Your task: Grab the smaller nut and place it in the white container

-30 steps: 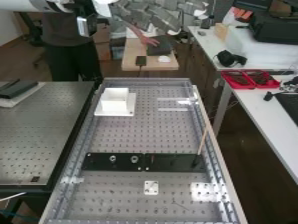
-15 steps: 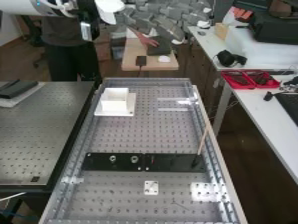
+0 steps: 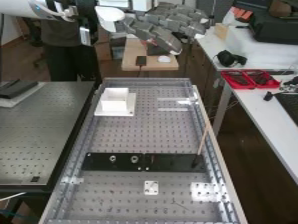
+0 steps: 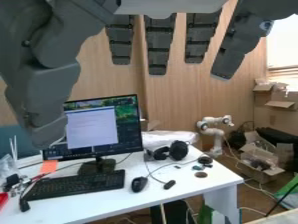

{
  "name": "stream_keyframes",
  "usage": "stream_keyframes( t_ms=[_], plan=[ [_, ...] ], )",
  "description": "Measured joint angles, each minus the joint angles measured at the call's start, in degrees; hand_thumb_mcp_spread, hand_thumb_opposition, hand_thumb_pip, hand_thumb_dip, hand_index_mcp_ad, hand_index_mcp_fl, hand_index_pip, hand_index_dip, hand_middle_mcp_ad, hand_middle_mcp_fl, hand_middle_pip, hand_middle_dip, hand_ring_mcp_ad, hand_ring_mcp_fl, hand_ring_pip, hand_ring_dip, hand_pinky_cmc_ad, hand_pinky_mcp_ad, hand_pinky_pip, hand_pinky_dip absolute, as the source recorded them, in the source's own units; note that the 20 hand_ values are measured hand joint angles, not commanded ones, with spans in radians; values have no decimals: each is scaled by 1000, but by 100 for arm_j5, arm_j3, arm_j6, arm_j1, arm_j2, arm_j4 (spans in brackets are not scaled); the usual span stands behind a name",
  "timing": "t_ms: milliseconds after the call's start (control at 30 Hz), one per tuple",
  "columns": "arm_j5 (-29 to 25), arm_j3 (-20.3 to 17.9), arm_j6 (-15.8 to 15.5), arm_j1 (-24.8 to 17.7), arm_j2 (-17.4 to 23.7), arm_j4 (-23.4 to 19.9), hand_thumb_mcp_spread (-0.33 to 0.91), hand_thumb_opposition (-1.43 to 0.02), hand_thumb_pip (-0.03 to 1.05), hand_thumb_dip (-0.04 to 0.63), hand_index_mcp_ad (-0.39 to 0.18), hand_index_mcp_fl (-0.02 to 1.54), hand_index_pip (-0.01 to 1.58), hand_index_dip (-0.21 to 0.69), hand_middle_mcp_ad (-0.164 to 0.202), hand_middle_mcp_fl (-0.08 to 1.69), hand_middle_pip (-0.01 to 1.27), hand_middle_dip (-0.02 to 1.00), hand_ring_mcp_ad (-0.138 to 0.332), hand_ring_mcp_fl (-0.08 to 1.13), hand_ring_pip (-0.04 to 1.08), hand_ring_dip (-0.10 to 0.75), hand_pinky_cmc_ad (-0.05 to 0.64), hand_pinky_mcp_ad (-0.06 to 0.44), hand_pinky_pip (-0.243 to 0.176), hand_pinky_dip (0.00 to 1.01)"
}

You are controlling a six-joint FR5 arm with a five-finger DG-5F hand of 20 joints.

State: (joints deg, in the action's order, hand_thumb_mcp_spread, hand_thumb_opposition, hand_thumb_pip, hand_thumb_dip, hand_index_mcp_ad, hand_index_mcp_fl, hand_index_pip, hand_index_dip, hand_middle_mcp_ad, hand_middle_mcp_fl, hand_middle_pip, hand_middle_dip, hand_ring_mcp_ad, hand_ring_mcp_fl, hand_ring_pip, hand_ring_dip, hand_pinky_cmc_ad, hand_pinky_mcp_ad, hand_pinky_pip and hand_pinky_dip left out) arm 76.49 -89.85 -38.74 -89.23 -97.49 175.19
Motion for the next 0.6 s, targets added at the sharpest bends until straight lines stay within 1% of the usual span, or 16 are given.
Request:
stream_keyframes(
  t_ms=[367,600],
  plan=[
    [82,12,2,54,13,38,314,-730,487,157,-129,72,133,99,51,122,124,208,159,0,99,87,318,232,-63,476],
    [125,-44,-10,64,35,12,314,-730,487,157,-129,70,129,91,51,122,120,208,168,-2,99,87,318,229,-63,476]
  ],
)
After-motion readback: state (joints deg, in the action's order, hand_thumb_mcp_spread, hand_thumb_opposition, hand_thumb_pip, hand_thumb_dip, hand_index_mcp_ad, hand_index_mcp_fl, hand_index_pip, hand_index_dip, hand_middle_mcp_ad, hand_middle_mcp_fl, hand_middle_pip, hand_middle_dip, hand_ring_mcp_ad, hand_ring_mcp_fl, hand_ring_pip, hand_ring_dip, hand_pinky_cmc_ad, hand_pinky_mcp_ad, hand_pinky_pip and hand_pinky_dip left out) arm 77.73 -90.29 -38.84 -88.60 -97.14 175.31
